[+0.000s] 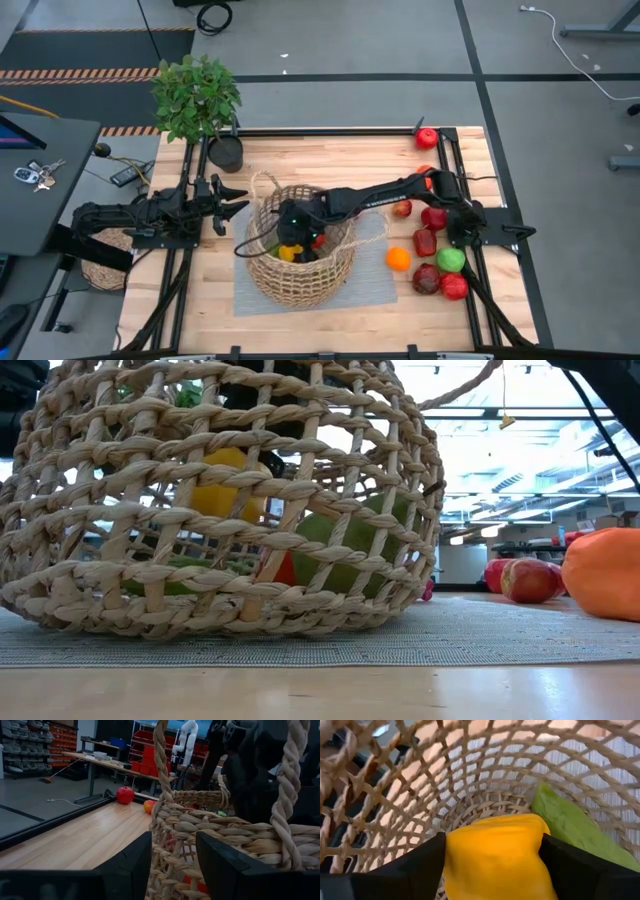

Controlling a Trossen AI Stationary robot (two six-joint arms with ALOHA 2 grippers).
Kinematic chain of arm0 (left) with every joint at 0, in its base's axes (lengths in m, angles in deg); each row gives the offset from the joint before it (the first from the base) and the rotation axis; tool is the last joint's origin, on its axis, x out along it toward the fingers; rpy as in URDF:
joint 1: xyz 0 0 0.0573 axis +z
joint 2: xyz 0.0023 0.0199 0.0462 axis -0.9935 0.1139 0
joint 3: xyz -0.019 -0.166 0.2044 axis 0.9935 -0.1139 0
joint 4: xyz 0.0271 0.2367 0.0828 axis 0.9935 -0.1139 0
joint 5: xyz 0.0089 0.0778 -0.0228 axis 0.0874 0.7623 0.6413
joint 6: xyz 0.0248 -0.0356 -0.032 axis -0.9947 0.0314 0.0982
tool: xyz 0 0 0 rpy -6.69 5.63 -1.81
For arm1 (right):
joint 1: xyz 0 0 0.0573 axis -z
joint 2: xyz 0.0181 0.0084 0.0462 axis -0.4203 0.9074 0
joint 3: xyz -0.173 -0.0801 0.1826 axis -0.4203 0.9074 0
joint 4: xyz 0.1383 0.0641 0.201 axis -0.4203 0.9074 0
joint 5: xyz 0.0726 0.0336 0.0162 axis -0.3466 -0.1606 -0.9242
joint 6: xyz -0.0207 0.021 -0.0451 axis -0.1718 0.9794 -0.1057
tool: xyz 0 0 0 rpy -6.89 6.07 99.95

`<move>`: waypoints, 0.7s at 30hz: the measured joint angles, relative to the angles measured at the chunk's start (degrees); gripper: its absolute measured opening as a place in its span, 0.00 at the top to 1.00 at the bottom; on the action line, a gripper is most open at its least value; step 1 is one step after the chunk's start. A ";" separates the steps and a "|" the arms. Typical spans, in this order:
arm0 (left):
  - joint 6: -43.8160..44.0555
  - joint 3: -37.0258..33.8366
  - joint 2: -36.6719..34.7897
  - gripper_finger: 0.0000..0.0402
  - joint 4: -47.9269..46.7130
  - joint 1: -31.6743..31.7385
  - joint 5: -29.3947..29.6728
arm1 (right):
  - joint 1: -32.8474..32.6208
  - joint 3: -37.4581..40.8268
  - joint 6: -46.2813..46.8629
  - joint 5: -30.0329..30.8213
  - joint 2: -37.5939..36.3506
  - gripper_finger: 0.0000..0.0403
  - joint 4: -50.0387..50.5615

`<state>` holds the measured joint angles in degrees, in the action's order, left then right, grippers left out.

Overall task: Build produce basket
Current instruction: Put the yellow bell pepper into the basket, then adjust the basket

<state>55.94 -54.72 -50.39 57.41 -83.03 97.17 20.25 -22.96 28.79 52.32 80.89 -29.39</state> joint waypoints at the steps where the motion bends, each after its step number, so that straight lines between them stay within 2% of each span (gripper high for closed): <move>1: 0.00 0.00 0.00 0.60 -0.02 -0.01 0.00 | 0.00 0.00 0.44 0.16 -0.02 0.23 0.11; 8: 0.00 0.00 0.00 0.60 0.00 0.00 0.00 | 0.20 -0.13 1.78 -0.02 -0.29 0.12 0.94; 11: 0.00 0.00 0.01 0.60 0.00 -0.01 0.00 | 0.28 -2.87 2.42 1.40 -1.19 0.09 4.43; 16: 0.00 0.00 0.02 0.60 -0.01 -0.02 0.00 | 0.26 -8.22 -1.58 10.02 -5.63 0.10 16.13; 21: 0.00 0.00 0.02 0.60 0.00 -0.02 0.00 | -0.13 -8.44 -1.84 12.25 -13.02 0.12 15.84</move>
<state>55.94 -54.72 -50.36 57.41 -83.05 97.17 20.12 -31.39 26.95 64.57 67.87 -13.55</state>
